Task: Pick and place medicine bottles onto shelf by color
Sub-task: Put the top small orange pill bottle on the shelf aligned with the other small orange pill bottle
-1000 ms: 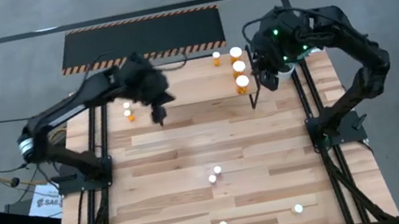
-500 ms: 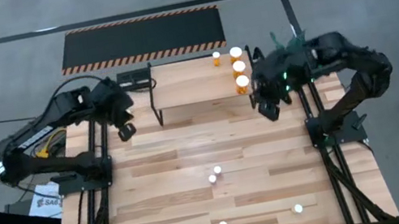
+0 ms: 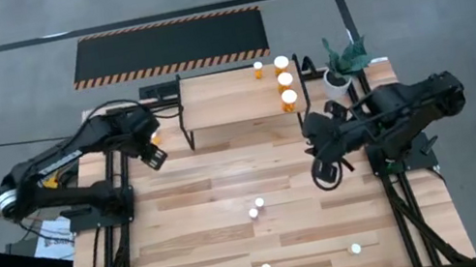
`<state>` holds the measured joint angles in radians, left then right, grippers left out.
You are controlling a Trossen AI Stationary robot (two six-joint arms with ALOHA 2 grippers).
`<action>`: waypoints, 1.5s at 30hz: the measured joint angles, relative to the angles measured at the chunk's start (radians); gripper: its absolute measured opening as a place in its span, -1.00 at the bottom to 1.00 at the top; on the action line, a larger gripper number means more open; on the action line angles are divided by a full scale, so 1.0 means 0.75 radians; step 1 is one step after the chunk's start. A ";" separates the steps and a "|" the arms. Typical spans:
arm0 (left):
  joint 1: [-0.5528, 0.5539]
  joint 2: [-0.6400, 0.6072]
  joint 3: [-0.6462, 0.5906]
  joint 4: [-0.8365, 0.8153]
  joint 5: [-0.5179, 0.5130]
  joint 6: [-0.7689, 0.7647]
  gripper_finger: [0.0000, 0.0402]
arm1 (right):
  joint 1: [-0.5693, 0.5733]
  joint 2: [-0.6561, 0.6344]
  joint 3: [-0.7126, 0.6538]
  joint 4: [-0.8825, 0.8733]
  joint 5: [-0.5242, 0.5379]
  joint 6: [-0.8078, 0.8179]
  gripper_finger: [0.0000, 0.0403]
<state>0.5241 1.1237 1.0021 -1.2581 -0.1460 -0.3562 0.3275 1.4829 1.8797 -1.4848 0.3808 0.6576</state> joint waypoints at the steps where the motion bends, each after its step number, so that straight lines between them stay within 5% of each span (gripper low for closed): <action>1: 0.033 0.041 -0.015 0.022 -0.006 -0.012 -0.05 | -0.001 -0.008 -0.001 -0.009 -0.002 -0.038 -0.41; 7: 0.216 0.280 -0.029 0.084 -0.072 -0.098 0.37 | -0.024 -0.102 -0.001 -0.107 -0.046 -0.143 -0.41; 13: 0.323 0.358 -0.026 0.237 -0.004 -0.060 0.55 | -0.036 -0.218 0.000 -0.114 -0.049 -0.181 -0.41; 26: 0.577 0.359 -0.025 0.399 0.119 -0.074 0.57 | -0.036 -0.292 0.000 -0.112 -0.050 -0.180 -0.41; 45: 0.589 0.359 -0.212 0.603 0.183 -0.176 0.39 | -0.081 -0.251 0.001 -0.104 -0.054 -0.244 -0.41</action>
<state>0.9656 1.3926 0.8433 -0.8060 -0.0089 -0.4885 0.2667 1.2949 1.8801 -1.5629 0.3401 0.4743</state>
